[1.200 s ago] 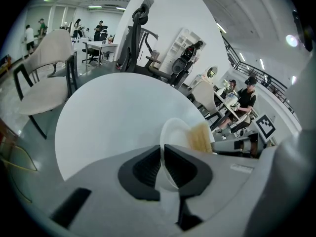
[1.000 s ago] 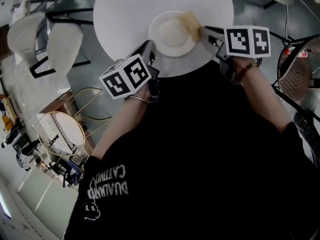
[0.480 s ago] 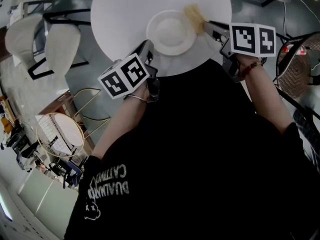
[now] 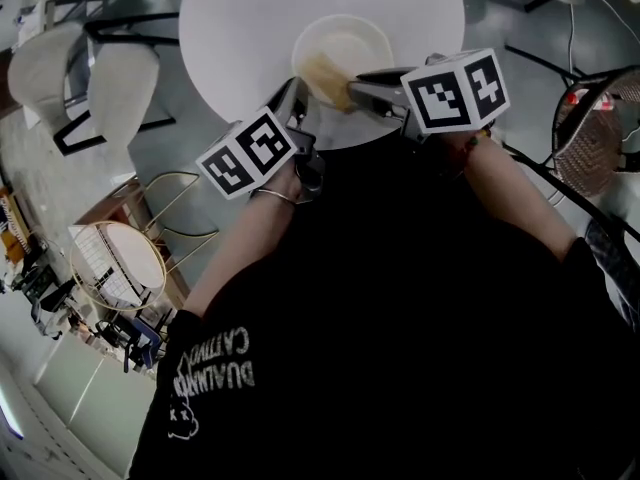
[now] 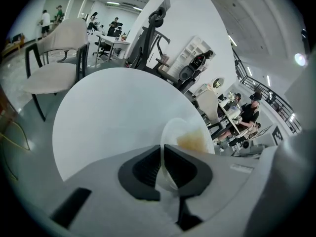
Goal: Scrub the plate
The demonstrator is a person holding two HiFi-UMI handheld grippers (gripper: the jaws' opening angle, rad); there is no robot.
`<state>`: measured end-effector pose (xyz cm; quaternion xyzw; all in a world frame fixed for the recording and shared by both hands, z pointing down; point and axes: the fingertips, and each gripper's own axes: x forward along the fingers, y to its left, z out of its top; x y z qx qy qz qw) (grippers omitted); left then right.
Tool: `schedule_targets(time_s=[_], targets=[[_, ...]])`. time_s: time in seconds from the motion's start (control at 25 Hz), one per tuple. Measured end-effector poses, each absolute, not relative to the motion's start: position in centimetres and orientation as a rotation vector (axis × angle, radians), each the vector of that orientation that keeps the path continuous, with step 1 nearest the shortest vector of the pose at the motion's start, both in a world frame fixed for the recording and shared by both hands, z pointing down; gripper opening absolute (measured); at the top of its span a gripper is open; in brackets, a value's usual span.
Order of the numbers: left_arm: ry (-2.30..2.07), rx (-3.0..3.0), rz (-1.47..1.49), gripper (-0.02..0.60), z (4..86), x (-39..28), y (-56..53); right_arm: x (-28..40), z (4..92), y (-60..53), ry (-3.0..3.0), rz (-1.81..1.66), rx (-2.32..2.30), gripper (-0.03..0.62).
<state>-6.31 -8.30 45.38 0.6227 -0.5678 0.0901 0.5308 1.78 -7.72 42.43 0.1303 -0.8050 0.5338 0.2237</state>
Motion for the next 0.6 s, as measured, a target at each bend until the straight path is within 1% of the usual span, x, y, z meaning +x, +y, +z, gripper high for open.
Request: schedule_targets(time_s=[0.16,0.6], targets=[[-1.352,1.475,0.202,0.026,45.4,-6.4,-8.4,0.8,43.7,-6.4,-2.179,1.378,0.272,0.060],[-1.353,1.519,0.266,0.023,45.0,-5.9,-8.7,1.6,45.3,-7.5,-2.132,1.286,0.332,0.060]])
